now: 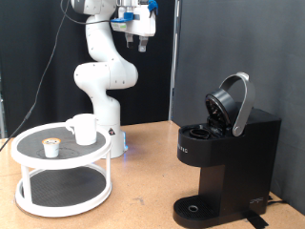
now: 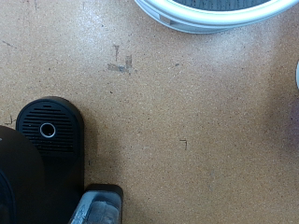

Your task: Make a cup of coffee with the keurig machine

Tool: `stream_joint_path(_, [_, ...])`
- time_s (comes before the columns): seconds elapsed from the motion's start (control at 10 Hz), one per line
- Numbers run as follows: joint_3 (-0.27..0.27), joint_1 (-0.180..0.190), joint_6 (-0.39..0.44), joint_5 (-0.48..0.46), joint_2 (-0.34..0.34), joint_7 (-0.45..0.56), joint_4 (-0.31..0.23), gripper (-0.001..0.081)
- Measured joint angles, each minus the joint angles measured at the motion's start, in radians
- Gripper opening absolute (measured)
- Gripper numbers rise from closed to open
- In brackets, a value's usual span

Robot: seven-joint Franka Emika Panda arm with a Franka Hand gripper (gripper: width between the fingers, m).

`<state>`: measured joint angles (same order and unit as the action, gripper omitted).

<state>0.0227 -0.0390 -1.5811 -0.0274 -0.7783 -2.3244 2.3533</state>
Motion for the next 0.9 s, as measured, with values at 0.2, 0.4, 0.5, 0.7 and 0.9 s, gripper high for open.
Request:
stream_joint_path(0.2, [-0.012,-0.002,0.002,0.001,0.0,0.024,0.0,0.0734])
stream_joint_path(0.4, [-0.053,-0.012,0.005,0.049,0.0,0.097,-0.001,0.0734])
stream_joint_path(0.5, [-0.084,-0.019,0.005,0.078,0.002,0.152,-0.003,0.0734])
stream_joint_path(0.7, [-0.143,-0.03,0.004,0.13,0.018,0.24,-0.014,0.0734])
stream_joint_path(0.9, [-0.155,-0.033,0.003,0.136,0.03,0.258,-0.019,0.0734])
